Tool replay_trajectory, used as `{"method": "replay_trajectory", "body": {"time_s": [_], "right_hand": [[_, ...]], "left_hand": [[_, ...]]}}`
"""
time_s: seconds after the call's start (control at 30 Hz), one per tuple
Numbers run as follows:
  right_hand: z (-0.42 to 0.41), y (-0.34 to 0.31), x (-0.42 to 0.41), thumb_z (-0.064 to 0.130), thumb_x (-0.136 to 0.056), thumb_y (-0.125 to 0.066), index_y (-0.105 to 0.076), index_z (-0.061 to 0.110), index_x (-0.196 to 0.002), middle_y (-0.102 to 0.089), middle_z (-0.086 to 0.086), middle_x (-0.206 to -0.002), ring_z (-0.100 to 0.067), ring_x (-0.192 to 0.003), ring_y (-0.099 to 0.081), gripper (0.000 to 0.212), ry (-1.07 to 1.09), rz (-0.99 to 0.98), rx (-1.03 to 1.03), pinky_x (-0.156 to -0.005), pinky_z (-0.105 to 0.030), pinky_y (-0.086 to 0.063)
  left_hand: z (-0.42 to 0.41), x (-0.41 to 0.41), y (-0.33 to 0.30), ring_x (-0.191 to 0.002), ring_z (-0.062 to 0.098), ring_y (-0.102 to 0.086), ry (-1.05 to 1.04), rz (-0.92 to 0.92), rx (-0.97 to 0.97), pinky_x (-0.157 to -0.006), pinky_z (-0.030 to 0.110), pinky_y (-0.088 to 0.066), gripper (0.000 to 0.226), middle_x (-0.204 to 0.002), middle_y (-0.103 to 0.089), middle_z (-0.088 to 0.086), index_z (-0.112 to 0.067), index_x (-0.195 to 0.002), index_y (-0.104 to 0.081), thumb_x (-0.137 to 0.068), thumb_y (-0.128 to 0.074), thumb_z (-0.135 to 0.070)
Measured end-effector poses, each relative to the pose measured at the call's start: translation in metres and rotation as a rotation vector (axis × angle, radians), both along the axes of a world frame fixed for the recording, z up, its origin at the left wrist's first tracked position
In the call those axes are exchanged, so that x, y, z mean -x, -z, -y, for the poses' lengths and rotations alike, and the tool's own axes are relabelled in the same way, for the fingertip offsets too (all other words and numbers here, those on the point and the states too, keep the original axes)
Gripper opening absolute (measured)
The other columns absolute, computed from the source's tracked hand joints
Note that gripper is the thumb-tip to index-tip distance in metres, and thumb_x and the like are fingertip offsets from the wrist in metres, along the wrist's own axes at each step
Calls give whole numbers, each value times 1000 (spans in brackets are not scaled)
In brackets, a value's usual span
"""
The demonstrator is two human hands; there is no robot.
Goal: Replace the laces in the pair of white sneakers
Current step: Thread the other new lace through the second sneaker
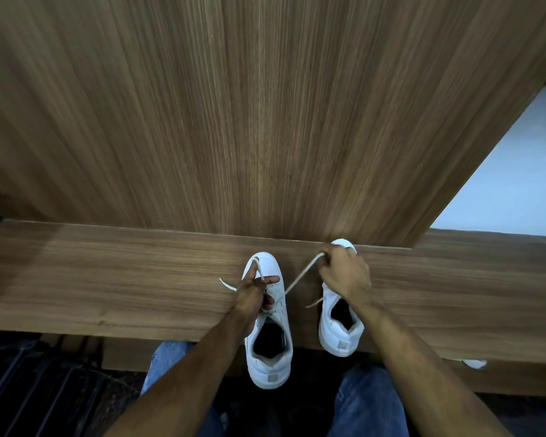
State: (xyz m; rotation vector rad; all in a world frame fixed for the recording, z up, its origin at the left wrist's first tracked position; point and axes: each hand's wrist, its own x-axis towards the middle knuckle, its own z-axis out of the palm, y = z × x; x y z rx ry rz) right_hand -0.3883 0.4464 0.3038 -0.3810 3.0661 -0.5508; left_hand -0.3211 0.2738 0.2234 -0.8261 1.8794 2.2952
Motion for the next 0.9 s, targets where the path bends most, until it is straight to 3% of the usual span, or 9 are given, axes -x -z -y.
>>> {"method": "replay_trajectory", "body": {"time_s": [0.13, 0.33, 0.43, 0.53, 0.67, 0.73, 0.77, 0.83, 0.9], "right_hand": [[-1, -15, 12, 2, -89, -49, -69, 19, -72, -67, -4, -64, -12, -54, -62, 31, 257, 286, 955, -57, -23, -48], [18, -11, -15, 15, -97, -38, -65, 6, -88, -73, -17, -87, -31, -89, -70, 30, 182, 696, 1261, -90, -42, -50], [32, 0, -26, 18, -95, -37, -57, 8, -77, -52, -9, -54, -23, -53, -54, 28, 262, 812, 1514, -66, -38, -50], [38, 1, -19, 15, -92, -34, -48, 12, -71, -26, 3, -42, -9, -34, -22, 25, 394, 682, 1469, -38, -18, -20], [27, 1, -5, 11, -89, -33, -45, 15, -69, -25, 6, -42, -8, -33, -17, 23, 467, 536, 1290, -37, -13, -13], [26, 2, -6, 11, -89, -33, -44, 15, -70, -25, 6, -41, -7, -32, -16, 23, 446, 581, 1298, -36, -12, -12], [27, 2, -8, 11, -90, -33, -44, 14, -70, -24, 6, -41, -7, -31, -16, 23, 427, 616, 1320, -35, -12, -12], [32, 0, -13, 11, -91, -33, -45, 13, -71, -24, 5, -41, -7, -31, -16, 23, 403, 678, 1382, -34, -13, -11], [39, -1, -16, 13, -93, -32, -45, 13, -70, -25, 5, -40, -7, -30, -18, 26, 393, 714, 1466, -33, -13, -14]], "left_hand": [[0, 2, 4, -47, 12, -48, 26, 7, 52, -41, 22, -41, 45, -117, -55, 37, -21, -145, -40, -101, -34, -10], [-2, 1, -1, -42, 9, -47, 53, -11, 97, -43, 21, -41, 45, -117, -52, 38, -19, -146, -38, -102, -35, -11], [-2, -1, -3, -45, 12, -42, 40, -45, 75, -44, 21, -40, 50, -110, -61, 31, -32, -146, -30, -102, -36, -9], [2, 0, 3, -41, 9, -42, 46, -66, 128, -42, 20, -40, 57, -108, -69, 13, -35, -149, -21, -102, -34, -5], [-4, -4, 2, -40, 1, -47, 169, -164, 224, -42, 16, -42, 60, -118, -63, 12, -28, -150, -19, -101, -35, 2], [-8, -6, -2, -64, -5, -58, 288, -216, 296, -57, 13, -47, 64, -136, -54, 6, -42, -142, -22, -99, -42, 1], [-10, -7, -2, -91, -4, -62, 382, -240, 334, -76, 14, -50, 67, -147, -45, -2, -47, -139, -21, -97, -48, -2], [-11, -9, -3, -135, 3, -37, 596, -254, 501, -110, 20, -32, 75, -154, -26, -18, -48, -143, -14, -92, -60, -17], [-12, -12, -6, -135, -3, -33, 663, -225, 624, -111, 19, -28, 78, -147, -35, -23, -44, -148, -20, -86, -67, -40]]}}
